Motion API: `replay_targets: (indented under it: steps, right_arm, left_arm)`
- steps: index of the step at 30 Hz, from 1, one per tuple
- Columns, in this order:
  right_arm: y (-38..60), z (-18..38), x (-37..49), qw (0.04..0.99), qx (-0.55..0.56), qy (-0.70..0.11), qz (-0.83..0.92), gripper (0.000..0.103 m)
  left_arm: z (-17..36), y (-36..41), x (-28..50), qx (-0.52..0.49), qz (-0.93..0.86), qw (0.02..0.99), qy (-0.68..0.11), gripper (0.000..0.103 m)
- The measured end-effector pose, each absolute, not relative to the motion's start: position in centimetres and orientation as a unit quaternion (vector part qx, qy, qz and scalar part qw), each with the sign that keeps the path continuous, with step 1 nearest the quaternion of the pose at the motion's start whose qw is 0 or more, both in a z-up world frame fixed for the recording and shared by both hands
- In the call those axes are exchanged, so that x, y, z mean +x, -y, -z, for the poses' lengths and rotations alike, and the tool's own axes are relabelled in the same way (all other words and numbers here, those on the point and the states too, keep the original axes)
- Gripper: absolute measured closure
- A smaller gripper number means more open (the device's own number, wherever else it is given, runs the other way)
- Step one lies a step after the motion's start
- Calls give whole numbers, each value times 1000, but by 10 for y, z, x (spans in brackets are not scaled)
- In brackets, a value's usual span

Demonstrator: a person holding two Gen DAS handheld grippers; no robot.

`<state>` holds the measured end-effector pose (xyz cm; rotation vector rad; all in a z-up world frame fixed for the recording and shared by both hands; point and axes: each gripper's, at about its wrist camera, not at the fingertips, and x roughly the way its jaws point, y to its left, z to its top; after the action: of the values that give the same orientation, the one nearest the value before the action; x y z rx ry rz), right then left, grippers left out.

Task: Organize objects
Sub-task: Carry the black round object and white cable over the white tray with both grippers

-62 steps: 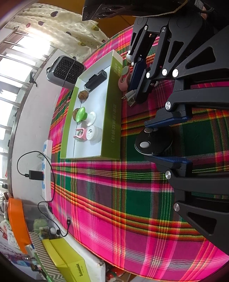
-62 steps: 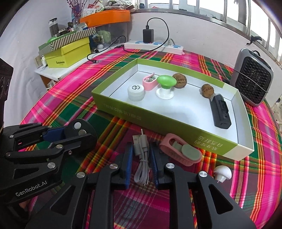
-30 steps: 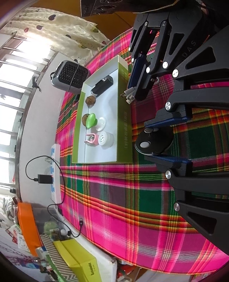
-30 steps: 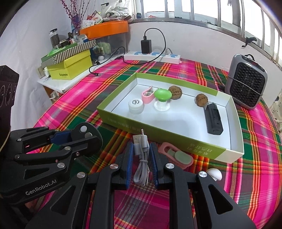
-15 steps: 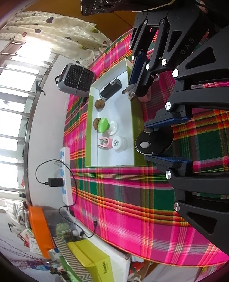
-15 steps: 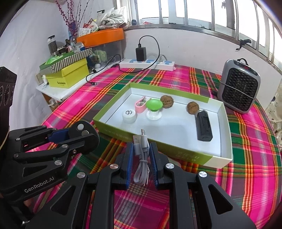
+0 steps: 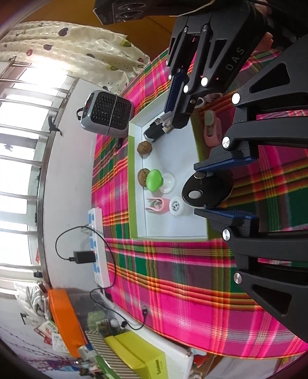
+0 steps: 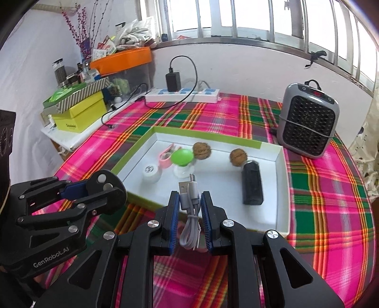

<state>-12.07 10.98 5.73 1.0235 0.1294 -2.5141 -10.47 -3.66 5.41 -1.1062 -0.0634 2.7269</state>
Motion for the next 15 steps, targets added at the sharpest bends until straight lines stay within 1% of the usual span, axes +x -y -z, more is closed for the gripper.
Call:
replay_targets:
  steps: [15]
  right_arm:
    - [-119, -55, -168, 204, 382, -38, 901, 83]
  left_arm:
    - [-48, 19, -139, -382, -917, 116, 18, 76]
